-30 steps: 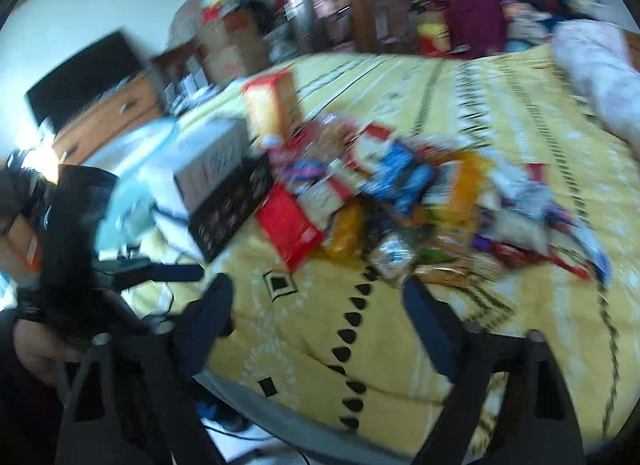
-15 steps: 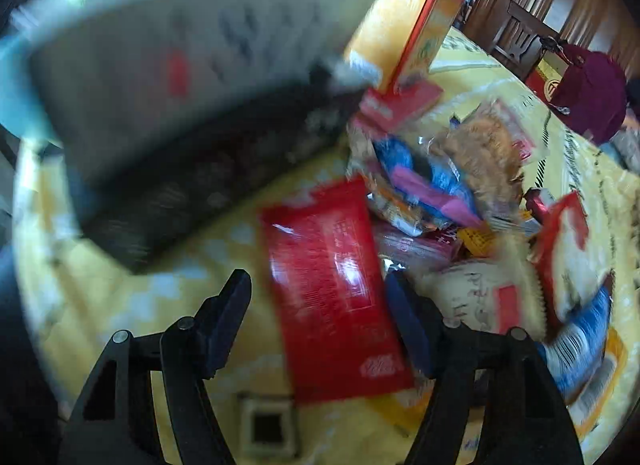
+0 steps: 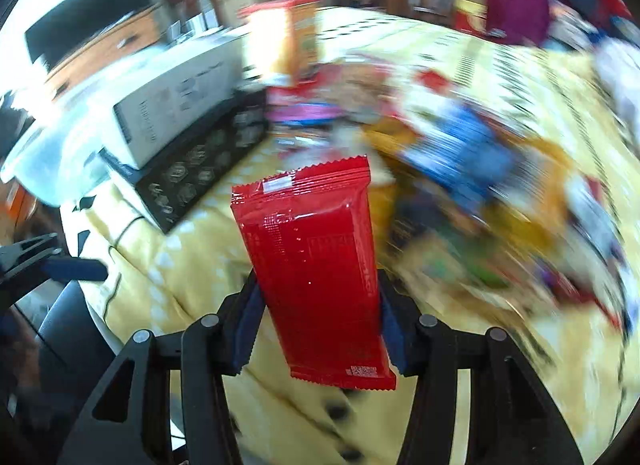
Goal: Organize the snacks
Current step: 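Grasp the red packet with the right tool while the left tool grasps a white red-labelled packet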
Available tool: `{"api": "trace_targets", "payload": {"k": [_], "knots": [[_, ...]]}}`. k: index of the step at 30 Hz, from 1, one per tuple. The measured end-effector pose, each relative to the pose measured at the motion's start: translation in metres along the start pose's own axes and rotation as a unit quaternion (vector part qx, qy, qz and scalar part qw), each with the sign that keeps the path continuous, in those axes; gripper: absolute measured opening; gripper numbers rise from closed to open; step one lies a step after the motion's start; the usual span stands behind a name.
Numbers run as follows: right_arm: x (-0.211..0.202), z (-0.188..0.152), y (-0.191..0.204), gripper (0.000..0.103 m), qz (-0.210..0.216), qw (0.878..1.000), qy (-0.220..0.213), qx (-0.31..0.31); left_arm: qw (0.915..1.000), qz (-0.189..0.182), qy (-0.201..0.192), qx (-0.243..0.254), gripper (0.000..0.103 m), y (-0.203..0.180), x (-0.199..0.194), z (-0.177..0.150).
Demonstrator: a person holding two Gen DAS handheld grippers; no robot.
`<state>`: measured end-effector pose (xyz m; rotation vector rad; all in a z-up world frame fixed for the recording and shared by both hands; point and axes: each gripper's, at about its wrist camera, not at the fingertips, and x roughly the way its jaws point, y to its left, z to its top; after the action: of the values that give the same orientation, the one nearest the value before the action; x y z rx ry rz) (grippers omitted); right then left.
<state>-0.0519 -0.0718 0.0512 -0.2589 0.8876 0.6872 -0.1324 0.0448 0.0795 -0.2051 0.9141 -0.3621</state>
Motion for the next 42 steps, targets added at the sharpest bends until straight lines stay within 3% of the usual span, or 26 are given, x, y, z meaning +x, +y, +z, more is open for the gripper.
{"api": "trace_targets", "payload": {"k": [3,7,11,14,17,23,26,27,28,30,33,35,36,38,39,42], "knots": [[-0.016,-0.024,-0.041,0.057,-0.023,0.998,0.005,0.063,0.9999,0.005,-0.010,0.008,0.103,-0.008,0.015,0.019],[-0.016,-0.041,-0.085,0.056,-0.030,0.992,0.015,0.120,0.9986,0.016,-0.020,-0.047,0.103,0.003,0.044,0.049],[-0.017,-0.051,-0.096,0.056,-0.019,0.991,0.012,0.134,0.9902,0.129,-0.039,-0.036,0.103,0.005,0.074,0.064],[-0.014,-0.056,-0.099,0.056,-0.009,0.990,0.009,0.142,0.9780,0.202,-0.052,-0.005,0.102,0.006,0.090,0.067],[-0.014,-0.061,-0.102,0.056,-0.003,0.989,0.007,0.150,0.9605,0.269,-0.068,0.018,0.102,0.003,0.102,0.068],[-0.009,-0.069,-0.109,0.054,0.009,0.988,0.005,0.157,0.9491,0.304,-0.079,0.017,0.102,0.014,0.109,0.072],[-0.005,-0.070,-0.110,0.054,0.012,0.988,0.005,0.156,0.9523,0.296,-0.073,0.021,0.102,0.018,0.112,0.078],[-0.005,-0.071,-0.110,0.054,0.012,0.988,0.004,0.156,0.9535,0.292,-0.070,0.025,0.096,0.016,0.114,0.079],[-0.004,-0.070,-0.109,0.054,0.011,0.988,0.003,0.155,0.9574,0.280,-0.065,0.028,0.083,0.015,0.116,0.079],[-0.004,-0.069,-0.108,0.054,0.006,0.989,0.003,0.148,0.9645,0.259,-0.044,0.029,0.066,0.012,0.120,0.075],[-0.009,-0.065,-0.104,0.053,-0.028,0.992,-0.002,0.126,0.9787,0.201,-0.038,0.020,0.052,0.013,0.113,0.069],[-0.016,-0.064,-0.109,0.052,-0.051,0.991,-0.005,0.124,0.9904,0.134,-0.033,-0.003,0.052,0.018,0.103,0.066],[-0.017,-0.064,-0.114,0.052,-0.056,0.990,-0.003,0.128,0.9924,0.117,-0.037,-0.014,0.052,0.020,0.098,0.064],[-0.021,-0.065,-0.123,0.052,-0.055,0.989,-0.004,0.139,0.9917,0.117,-0.044,-0.033,0.054,0.026,0.091,0.059],[-0.023,-0.064,-0.125,0.052,-0.053,0.988,-0.005,0.142,0.9913,0.118,-0.044,-0.039,0.059,0.029,0.090,0.057],[-0.025,-0.062,-0.125,0.052,-0.046,0.988,-0.011,0.146,0.9909,0.128,-0.035,-0.023,0.066,0.027,0.096,0.053]]}}
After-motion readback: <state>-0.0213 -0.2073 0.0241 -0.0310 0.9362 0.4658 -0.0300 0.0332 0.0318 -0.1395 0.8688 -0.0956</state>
